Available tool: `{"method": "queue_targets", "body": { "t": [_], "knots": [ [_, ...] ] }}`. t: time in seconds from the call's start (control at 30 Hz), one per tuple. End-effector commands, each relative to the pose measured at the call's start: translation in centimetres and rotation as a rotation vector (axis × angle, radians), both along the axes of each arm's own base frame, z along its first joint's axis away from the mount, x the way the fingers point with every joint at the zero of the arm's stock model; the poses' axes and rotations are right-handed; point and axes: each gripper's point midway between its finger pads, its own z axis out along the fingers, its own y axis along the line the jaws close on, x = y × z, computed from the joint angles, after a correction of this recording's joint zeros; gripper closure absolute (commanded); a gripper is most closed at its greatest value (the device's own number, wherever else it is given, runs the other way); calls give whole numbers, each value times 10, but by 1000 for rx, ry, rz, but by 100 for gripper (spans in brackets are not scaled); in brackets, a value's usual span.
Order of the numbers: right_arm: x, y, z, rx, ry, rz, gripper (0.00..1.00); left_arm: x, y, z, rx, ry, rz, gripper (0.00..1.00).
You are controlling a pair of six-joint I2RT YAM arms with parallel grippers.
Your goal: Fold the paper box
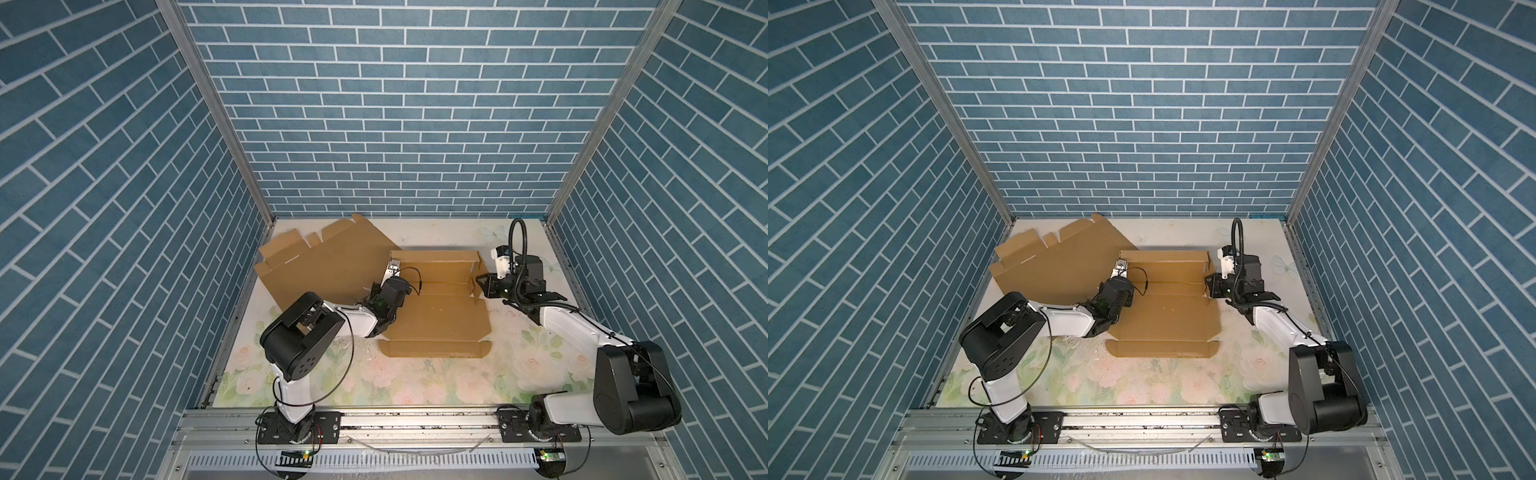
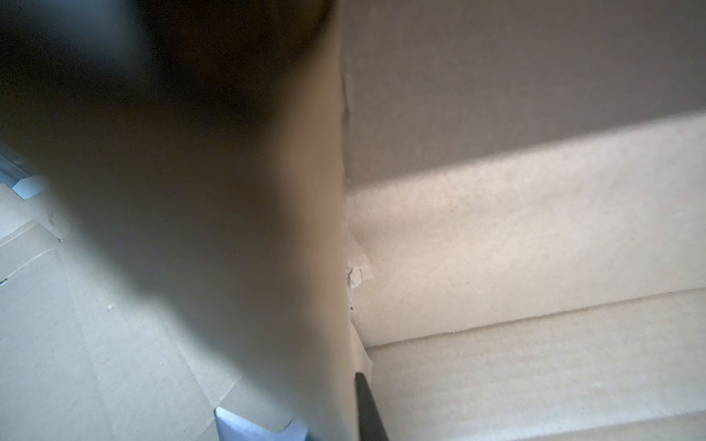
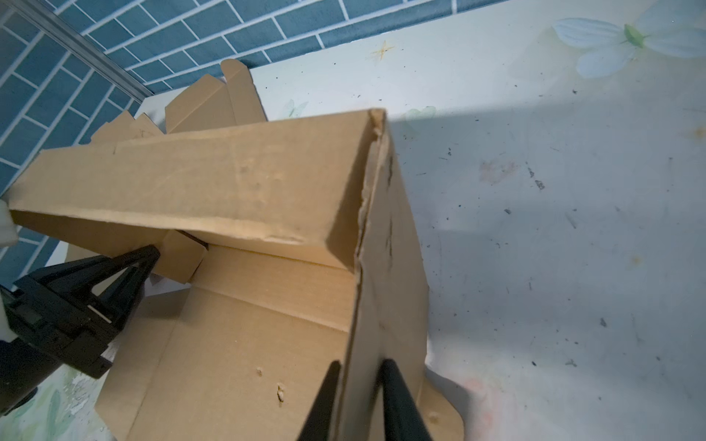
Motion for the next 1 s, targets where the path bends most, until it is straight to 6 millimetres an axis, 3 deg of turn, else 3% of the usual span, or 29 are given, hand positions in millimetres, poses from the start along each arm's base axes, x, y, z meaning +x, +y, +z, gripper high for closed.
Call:
{"method": "queue_targets", "body": {
  "t": [0.0,0.2,0.3,0.5,0.57,0.63,0.7,0.83,0.97],
  "knots": [
    [2,2,22,64,-21,60,70,-8,1,-21,90,59,-44,100],
    [-3,-3,47,148,-28,96,59,-8,0,-23,104,64,-49,100],
    [2,-17,64,177,-44,70,56,-7,0,-24,110,66,-52,100],
    [27,-63,91,211,-85,-67,55,-7,-1,-25,111,70,-54,100],
    [39,-90,97,199,-93,-161,56,-7,0,-25,113,69,-55,100],
    [48,-112,89,154,-65,-242,58,-7,-1,-24,110,67,-55,100],
    [54,-118,69,86,-6,-258,60,-7,-1,-25,112,70,-56,100],
    [42,-101,18,-60,61,-197,60,-7,0,-24,111,67,-50,100],
    [21,-73,-7,-129,59,-78,57,-8,1,-23,108,63,-48,100]
  ]
}}
